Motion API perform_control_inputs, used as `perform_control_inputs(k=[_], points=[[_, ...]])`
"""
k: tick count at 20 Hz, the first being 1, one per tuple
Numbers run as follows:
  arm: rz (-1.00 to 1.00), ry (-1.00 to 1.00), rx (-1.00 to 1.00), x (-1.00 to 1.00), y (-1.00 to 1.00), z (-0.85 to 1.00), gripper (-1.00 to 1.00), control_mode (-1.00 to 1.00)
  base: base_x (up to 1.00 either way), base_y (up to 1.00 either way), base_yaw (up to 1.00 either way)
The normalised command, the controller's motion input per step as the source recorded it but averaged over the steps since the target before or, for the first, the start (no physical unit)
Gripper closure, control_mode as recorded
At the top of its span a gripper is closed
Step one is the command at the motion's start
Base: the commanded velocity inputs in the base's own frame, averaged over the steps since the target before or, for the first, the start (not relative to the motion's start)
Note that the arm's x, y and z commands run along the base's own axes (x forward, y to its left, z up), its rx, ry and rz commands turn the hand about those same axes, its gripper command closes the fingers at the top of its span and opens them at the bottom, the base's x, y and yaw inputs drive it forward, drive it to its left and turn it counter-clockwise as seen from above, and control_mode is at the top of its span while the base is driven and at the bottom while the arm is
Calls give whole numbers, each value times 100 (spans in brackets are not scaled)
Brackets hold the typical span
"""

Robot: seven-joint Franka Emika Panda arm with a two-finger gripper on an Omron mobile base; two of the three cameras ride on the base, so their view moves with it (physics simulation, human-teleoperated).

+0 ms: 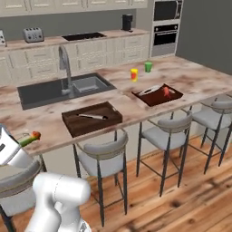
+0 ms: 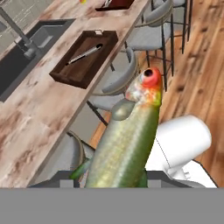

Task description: Gather the onion and avocado from the fridge and place them on a tray on the dining counter. Then gather the fishs from the fridge and place them on the other tray.

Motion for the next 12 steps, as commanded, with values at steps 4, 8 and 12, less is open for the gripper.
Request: perform_control_inputs(k=[4, 8, 12], points=[[0, 0, 0, 0, 0, 0, 100, 100, 58, -100, 10], [0, 0, 0, 0, 0, 0, 100, 100, 51, -100, 14], [0, 0, 0, 0, 0, 0, 100, 100, 47, -97, 19]])
